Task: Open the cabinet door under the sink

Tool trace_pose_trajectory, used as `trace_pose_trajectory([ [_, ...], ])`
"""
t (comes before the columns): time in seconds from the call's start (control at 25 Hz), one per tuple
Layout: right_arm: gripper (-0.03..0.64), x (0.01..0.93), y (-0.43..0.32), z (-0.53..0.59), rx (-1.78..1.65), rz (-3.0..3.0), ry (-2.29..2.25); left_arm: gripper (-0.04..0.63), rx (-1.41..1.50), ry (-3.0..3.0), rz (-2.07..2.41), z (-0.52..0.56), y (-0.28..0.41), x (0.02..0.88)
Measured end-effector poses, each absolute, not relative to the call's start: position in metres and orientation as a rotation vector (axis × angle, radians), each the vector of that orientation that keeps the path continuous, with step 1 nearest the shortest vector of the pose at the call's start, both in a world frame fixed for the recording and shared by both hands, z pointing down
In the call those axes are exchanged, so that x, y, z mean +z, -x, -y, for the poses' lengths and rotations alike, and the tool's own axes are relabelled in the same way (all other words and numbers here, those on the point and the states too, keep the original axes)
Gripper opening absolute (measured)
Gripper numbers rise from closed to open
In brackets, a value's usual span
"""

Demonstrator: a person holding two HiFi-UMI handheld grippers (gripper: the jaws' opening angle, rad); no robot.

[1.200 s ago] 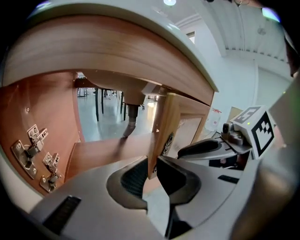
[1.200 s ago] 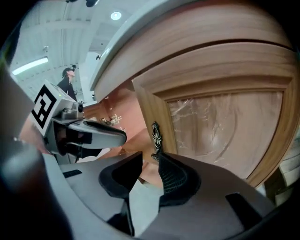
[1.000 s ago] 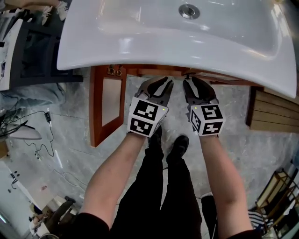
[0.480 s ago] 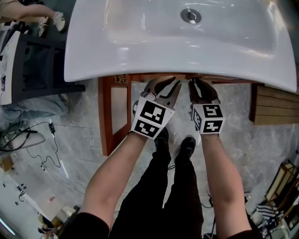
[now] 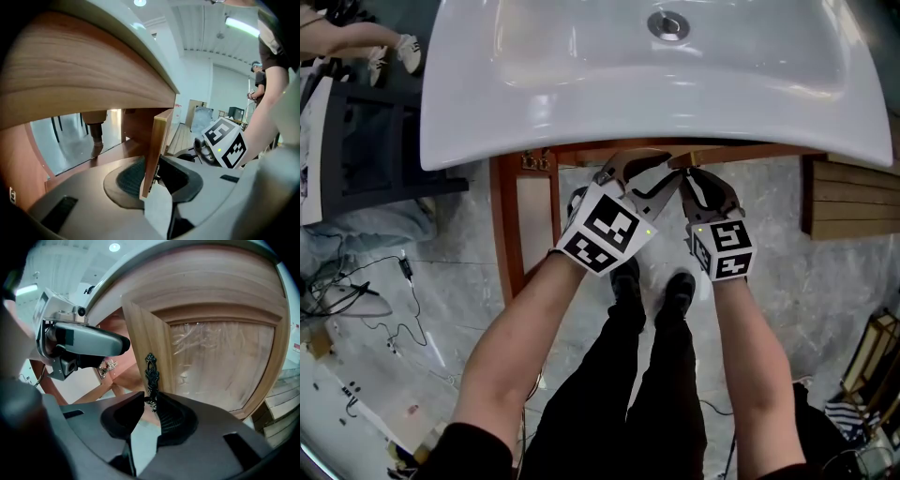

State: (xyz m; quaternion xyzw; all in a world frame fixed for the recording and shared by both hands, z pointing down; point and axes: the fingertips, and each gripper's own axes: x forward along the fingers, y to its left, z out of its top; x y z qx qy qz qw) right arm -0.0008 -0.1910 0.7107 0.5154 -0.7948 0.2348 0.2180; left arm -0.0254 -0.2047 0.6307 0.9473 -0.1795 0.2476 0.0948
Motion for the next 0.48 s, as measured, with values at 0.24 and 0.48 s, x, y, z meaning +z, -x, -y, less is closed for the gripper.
trace_pose_trajectory([
  [0.24,0.094,0.708,0.000,0.185,0.657,2.215,-1.417,0.110,0.745,-2.860,0.451,0.198,0.006,0.627],
  [0.48,0.011,0.720,0.028,0.151,0.636,2.246,-1.203,0.115,0.681,-2.828,0.517,0.220,0.001,0.620],
])
